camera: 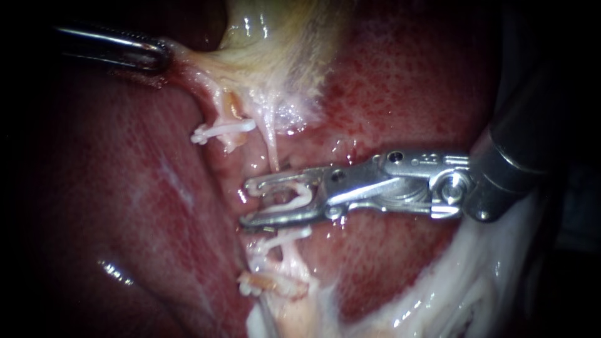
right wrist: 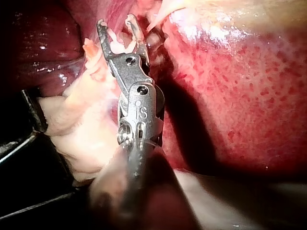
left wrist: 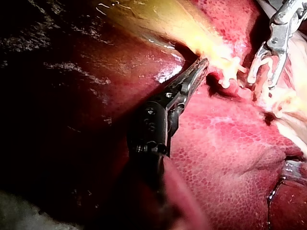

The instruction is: Clipping third clip right tube

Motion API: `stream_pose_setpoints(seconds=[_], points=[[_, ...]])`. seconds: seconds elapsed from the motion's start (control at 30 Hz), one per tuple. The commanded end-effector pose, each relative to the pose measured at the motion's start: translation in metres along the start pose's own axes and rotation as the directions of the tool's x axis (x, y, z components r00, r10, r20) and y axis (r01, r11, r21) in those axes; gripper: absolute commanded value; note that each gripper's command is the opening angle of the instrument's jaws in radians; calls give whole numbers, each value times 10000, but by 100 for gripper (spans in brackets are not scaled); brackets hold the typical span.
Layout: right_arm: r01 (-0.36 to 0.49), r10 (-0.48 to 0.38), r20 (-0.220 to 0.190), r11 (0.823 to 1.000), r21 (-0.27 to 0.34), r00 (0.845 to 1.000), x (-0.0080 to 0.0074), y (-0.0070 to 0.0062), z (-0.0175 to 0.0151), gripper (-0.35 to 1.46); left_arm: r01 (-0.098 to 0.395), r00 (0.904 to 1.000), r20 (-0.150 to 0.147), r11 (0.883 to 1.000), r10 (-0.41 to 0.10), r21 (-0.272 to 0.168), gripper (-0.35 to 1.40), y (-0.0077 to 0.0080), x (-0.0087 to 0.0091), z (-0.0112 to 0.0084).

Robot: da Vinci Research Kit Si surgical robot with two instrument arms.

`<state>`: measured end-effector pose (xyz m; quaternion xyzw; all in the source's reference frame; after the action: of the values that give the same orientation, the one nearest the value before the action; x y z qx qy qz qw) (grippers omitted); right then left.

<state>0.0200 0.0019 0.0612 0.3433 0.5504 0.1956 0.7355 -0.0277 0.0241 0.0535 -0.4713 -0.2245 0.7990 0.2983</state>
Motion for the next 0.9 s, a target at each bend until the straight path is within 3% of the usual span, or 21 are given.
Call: stream_pose_setpoints(seconds=[0.03,0.27,0.4,0.63,0.9], points=[[-4,4,0,10000,17,10000,2,-1,-1,32,0,10000,0,10000,0,-1,-35,0,0,0],[-119,121,-131,9998,150,9998,13,-13,-17,48,-3,10000,2,10000,3,-11,-35,0,-1,-2],[-150,157,-284,9996,232,9995,15,-9,-31,50,-1,10000,2,10000,1,-14,-35,0,-1,-2],[-45,51,-257,9997,237,9997,-6,19,-46,50,-1,10000,3,10000,1,-17,-35,0,-1,-3],[-383,387,-236,9991,169,9990,-25,51,-40,50,-1,10000,3,10000,1,-18,-35,0,-1,-3]])
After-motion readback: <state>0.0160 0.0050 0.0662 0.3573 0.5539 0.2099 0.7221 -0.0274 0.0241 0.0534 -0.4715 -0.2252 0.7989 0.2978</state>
